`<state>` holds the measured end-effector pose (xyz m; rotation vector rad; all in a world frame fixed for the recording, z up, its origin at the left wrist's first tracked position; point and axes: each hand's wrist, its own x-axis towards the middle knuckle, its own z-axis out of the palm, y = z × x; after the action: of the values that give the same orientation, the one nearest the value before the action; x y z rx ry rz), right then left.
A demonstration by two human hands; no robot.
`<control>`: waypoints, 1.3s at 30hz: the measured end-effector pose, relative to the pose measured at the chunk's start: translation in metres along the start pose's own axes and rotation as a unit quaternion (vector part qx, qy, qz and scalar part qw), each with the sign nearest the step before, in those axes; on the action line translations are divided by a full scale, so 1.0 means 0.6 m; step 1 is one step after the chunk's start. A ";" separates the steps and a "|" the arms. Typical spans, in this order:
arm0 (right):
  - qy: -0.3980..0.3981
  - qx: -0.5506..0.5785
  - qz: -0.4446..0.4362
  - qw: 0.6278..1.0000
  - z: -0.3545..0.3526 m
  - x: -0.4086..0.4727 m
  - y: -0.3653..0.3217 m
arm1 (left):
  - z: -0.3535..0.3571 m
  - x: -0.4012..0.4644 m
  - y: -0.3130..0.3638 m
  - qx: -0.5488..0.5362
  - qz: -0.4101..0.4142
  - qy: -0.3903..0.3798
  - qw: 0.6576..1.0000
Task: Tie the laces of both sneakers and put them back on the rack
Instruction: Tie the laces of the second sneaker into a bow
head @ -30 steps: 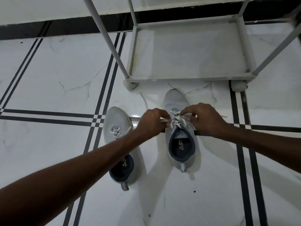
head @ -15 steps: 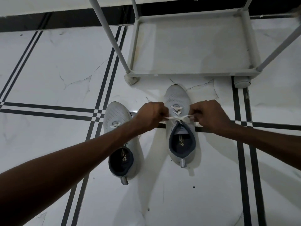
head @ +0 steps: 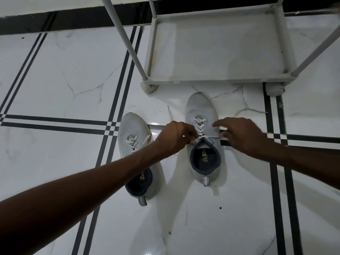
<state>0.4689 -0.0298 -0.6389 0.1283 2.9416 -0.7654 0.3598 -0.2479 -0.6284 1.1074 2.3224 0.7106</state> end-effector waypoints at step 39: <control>-0.245 0.342 0.043 0.906 -0.103 -0.019 -0.030 | -0.094 -0.042 -0.006 -0.397 -0.137 -0.212 0.883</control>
<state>0.4736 -0.0157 -0.5754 0.0953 2.0809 -1.5195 0.3377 -0.2841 -0.5835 0.4725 1.5169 1.0423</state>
